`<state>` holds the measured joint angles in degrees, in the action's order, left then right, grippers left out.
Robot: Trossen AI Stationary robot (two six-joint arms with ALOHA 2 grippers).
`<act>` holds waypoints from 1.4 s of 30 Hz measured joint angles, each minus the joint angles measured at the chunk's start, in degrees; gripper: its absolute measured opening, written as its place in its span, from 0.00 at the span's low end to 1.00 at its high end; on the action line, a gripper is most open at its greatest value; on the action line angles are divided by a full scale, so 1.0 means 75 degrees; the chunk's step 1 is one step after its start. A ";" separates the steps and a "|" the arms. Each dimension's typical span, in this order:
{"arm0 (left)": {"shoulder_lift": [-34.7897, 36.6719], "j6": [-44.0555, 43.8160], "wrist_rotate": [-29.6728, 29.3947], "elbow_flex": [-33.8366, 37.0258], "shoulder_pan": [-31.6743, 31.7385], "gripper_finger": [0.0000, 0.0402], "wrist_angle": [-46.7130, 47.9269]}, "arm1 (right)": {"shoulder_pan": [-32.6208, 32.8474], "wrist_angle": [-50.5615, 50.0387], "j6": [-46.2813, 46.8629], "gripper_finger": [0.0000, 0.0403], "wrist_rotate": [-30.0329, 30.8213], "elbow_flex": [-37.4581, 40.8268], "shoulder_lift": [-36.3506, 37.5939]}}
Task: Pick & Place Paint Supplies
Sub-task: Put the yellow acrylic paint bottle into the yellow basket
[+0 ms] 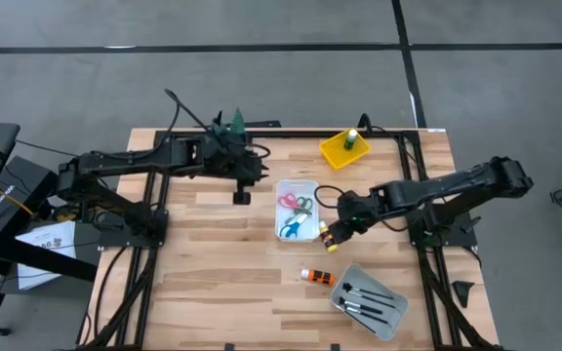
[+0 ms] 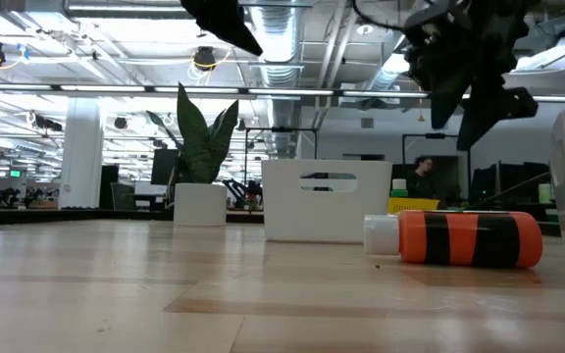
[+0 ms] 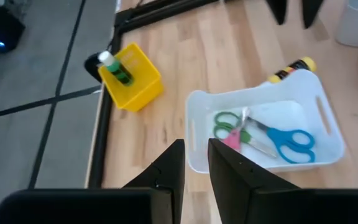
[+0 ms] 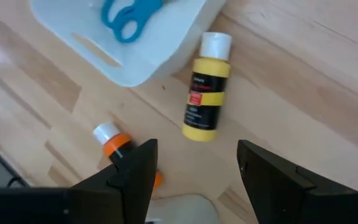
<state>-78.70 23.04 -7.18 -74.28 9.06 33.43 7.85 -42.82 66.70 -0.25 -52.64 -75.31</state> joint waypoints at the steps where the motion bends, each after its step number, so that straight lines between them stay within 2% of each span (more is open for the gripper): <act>1: 0.0000 -0.0036 0.0000 0.0000 -0.0048 0.16 0.0076 | -0.0031 -0.0003 0.0000 0.54 -0.0035 -0.0007 -0.0076; 14: 0.0000 -0.0936 -0.0003 0.0000 -0.0412 0.16 0.0438 | -0.0022 -0.0027 -0.0338 0.54 -0.0979 -0.0004 -0.0838; 20: 0.0000 -0.1335 -0.0003 0.0003 -0.0501 0.15 0.0573 | -0.0153 0.0001 -0.0551 0.54 -0.0860 -0.0001 -0.0868; 27: 0.0000 -0.1790 -0.0004 0.0003 -0.0649 0.15 0.0620 | -0.0880 0.0003 -0.0845 0.54 -0.0498 -0.0001 -0.0947; 34: -0.0003 -0.2311 -0.0006 0.0003 -0.0808 0.15 0.0629 | -0.1630 0.0112 -0.1646 0.54 -0.0743 0.0011 -0.1153; 42: -0.0003 -0.2594 -0.0005 0.0164 -0.0999 0.14 0.0673 | -0.1607 0.0273 -0.1826 0.54 -0.0961 -0.0001 -0.1240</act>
<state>-78.72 3.58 -7.22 -73.05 1.57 38.48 -4.21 -40.77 53.00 -7.46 -52.64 -84.60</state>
